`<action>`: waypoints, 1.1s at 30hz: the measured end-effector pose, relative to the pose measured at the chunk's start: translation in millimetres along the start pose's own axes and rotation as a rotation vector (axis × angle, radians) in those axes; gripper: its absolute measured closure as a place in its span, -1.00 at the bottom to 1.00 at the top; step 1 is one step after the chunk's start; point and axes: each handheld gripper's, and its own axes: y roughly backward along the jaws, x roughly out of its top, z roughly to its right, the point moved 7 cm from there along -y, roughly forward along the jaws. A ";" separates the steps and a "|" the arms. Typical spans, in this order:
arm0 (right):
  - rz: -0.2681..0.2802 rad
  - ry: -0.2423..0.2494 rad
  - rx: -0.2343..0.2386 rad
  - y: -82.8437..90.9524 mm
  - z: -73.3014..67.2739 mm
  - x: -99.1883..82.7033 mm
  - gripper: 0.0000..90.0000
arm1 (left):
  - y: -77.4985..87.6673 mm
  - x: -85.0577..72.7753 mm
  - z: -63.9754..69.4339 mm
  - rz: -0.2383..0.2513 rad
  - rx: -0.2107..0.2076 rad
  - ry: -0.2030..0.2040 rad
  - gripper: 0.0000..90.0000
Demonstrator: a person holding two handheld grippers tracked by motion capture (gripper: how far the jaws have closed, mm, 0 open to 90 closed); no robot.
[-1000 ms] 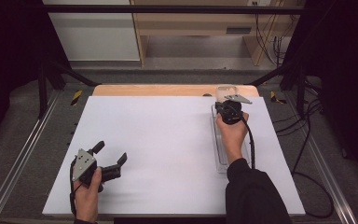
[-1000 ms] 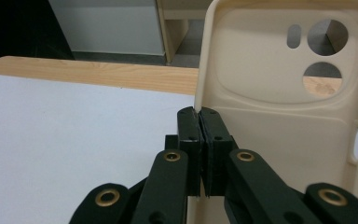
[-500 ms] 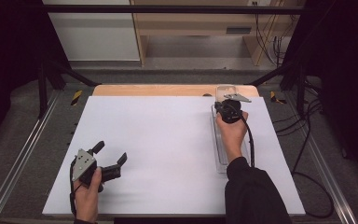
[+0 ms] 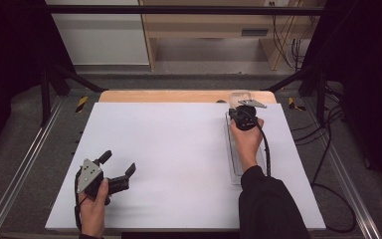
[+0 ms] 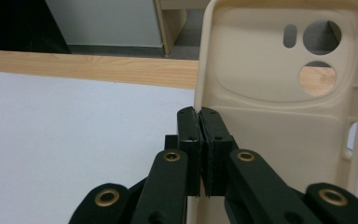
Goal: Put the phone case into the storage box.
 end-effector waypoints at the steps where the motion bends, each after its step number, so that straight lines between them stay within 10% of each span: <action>1: -0.002 0.001 -0.001 -0.8 0.3 -0.4 0.96 | -0.1 0.1 0.1 0.002 0.000 0.002 -0.92; 33: 0.009 0.003 -0.012 -2.9 1.0 0.6 0.80 | 0.7 -0.1 -1.2 -0.002 0.002 0.001 -0.92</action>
